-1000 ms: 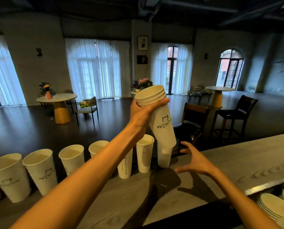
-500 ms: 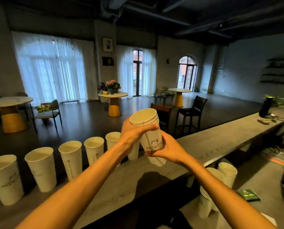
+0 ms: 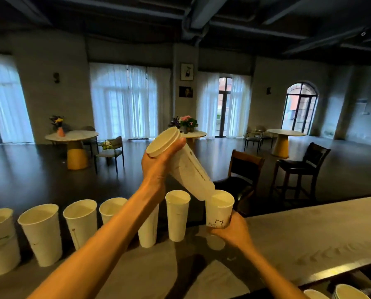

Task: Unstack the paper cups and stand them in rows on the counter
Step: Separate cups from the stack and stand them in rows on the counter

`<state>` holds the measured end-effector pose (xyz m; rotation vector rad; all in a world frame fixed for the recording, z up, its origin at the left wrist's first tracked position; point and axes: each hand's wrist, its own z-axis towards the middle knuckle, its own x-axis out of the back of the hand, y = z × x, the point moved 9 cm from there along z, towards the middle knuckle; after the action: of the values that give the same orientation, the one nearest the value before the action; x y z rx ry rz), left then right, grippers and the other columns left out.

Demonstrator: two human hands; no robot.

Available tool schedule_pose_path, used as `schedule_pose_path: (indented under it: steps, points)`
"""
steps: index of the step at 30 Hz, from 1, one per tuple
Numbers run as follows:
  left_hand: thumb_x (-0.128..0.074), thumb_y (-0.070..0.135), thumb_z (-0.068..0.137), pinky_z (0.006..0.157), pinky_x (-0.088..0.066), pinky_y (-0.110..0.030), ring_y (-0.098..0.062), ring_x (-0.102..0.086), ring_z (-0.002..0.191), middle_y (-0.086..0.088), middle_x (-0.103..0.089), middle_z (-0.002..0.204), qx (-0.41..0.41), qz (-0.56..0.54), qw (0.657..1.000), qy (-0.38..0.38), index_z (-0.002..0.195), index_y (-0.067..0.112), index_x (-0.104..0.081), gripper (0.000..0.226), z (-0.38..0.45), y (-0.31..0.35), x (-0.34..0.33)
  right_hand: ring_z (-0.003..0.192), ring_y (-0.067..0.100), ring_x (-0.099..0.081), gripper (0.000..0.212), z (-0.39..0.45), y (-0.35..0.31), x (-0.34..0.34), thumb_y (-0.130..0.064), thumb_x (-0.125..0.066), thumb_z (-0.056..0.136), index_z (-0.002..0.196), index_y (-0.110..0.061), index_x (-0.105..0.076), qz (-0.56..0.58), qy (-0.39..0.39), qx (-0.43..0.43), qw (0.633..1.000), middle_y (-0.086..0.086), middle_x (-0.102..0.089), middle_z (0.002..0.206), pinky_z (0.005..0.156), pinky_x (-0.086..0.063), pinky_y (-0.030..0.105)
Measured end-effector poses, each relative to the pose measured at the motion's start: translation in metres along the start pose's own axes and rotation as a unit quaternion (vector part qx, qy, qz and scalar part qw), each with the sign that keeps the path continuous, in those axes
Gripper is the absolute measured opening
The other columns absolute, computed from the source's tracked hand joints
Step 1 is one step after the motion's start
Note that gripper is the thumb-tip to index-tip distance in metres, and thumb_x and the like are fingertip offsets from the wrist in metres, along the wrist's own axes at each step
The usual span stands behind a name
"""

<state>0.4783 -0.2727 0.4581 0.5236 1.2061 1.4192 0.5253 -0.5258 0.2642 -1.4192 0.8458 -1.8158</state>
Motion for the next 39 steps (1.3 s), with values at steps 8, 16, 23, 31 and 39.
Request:
schedule_pose_path:
  steps: [8,16,23,31,39]
  points:
    - [-0.088,0.043,0.065,0.081,-0.06,-0.035,-0.022,-0.073,0.101,-0.002,-0.074,0.105,0.017,0.031,0.998,0.043,0.113,0.018,-0.065,0.059,0.041,-0.043,0.013,0.114,0.021,-0.06,0.087,0.077,0.038,-0.06,-0.041,-0.092,0.051,0.127,-0.028,-0.05,0.052,-0.05,-0.01,0.997,-0.002,-0.063,0.121,0.092,-0.056,0.047]
    - [-0.083,0.032,0.078,0.095,-0.056,-0.05,-0.017,-0.069,0.094,-0.007,-0.067,0.107,-0.026,0.15,0.988,0.011,0.119,0.013,-0.059,0.052,0.06,-0.051,-0.009,0.119,0.021,-0.058,0.084,0.104,0.05,-0.082,-0.037,-0.093,0.054,0.125,-0.032,-0.05,0.081,-0.063,-0.011,0.995,-0.006,-0.061,0.126,0.093,-0.053,0.045]
    - [-0.08,0.063,0.05,0.088,-0.059,-0.039,-0.02,-0.069,0.102,-0.006,-0.069,0.111,-0.046,0.191,0.98,-0.034,0.12,0.018,-0.06,0.085,0.053,-0.056,-0.057,0.125,0.024,-0.055,0.079,0.103,0.064,-0.087,-0.036,-0.092,0.056,0.124,-0.034,-0.051,0.076,-0.116,-0.051,0.989,-0.005,-0.061,0.128,0.103,-0.046,0.048]
    - [-0.08,0.061,0.06,0.073,-0.054,-0.02,-0.014,-0.067,0.098,-0.003,-0.068,0.108,-0.059,0.237,0.963,-0.11,0.12,0.014,-0.057,0.08,0.059,-0.061,-0.112,0.126,0.017,-0.046,0.112,0.097,0.066,-0.012,-0.024,-0.094,0.049,0.14,-0.046,-0.033,0.019,-0.218,0.02,0.976,-0.009,-0.045,0.131,0.102,-0.048,0.041]
    - [-0.072,0.067,0.073,0.073,-0.04,-0.017,-0.006,-0.05,0.095,0.003,-0.045,0.115,-0.146,0.406,0.872,-0.233,0.116,0.024,-0.038,0.069,0.014,-0.107,-0.195,0.115,-0.014,-0.05,0.099,0.093,0.027,0.123,-0.031,-0.093,0.061,0.142,-0.039,-0.038,0.025,-0.156,0.122,0.98,-0.026,-0.054,0.125,0.08,-0.044,0.011]
